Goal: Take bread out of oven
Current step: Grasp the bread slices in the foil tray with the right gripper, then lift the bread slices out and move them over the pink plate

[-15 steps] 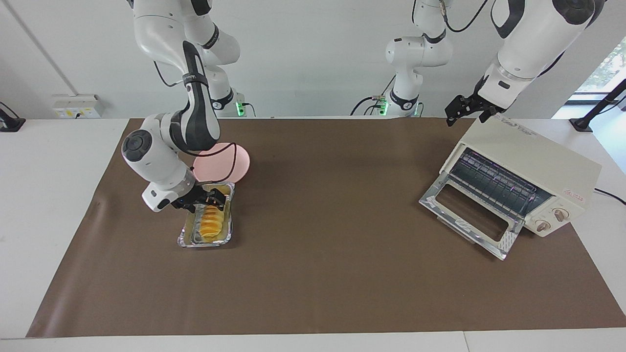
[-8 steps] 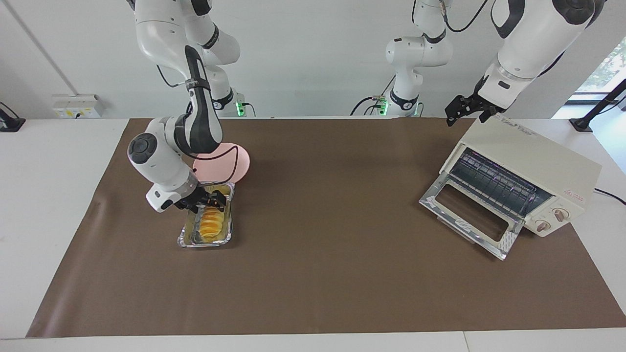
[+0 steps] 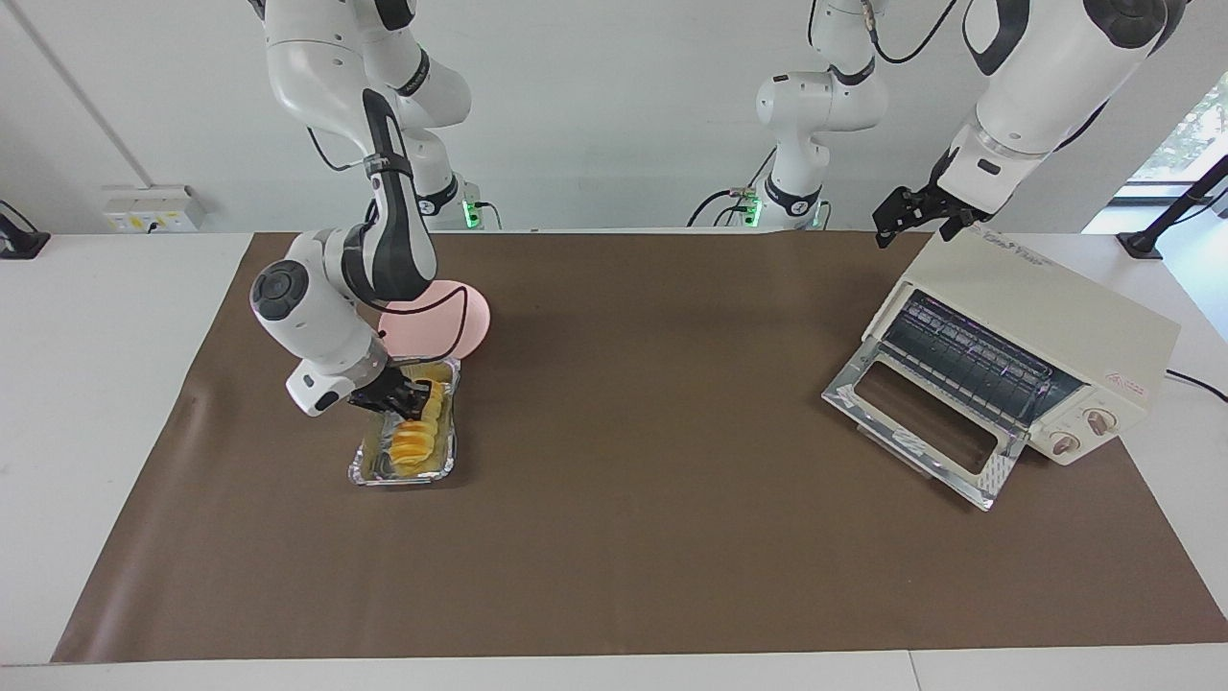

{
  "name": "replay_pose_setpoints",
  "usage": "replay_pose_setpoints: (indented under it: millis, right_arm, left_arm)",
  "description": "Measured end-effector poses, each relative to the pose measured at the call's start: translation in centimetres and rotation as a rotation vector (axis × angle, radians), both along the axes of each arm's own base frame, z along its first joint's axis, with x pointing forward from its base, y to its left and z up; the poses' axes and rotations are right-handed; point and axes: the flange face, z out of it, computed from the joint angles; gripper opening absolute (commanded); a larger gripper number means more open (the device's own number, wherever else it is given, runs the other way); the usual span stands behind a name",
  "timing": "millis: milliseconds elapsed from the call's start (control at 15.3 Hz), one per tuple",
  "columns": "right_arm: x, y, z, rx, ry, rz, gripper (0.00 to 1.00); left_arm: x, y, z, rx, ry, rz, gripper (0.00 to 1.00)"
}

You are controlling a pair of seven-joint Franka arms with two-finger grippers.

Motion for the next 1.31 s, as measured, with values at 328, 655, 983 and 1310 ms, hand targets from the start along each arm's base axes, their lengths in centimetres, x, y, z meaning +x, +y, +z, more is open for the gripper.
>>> replay_pose_setpoints:
  millis: [328,655,983,1310]
  right_arm:
    - [1.0,0.3,8.8,0.019,0.052,-0.013,0.00]
    - [-3.5,0.8,15.9,0.010,0.137,-0.104,0.00]
    - [-10.0,0.7,15.8,0.000,0.206,-0.113,0.00]
    - [-16.0,0.6,11.0,-0.011,0.276,-0.104,0.00]
  left_arm:
    - [0.0,0.0,0.0,0.000,0.000,0.000,1.00]
    - [0.0,0.0,0.0,0.000,0.000,0.000,1.00]
    - [0.0,0.0,0.0,0.000,0.000,0.000,1.00]
    - [0.0,0.0,0.0,0.000,0.000,0.000,1.00]
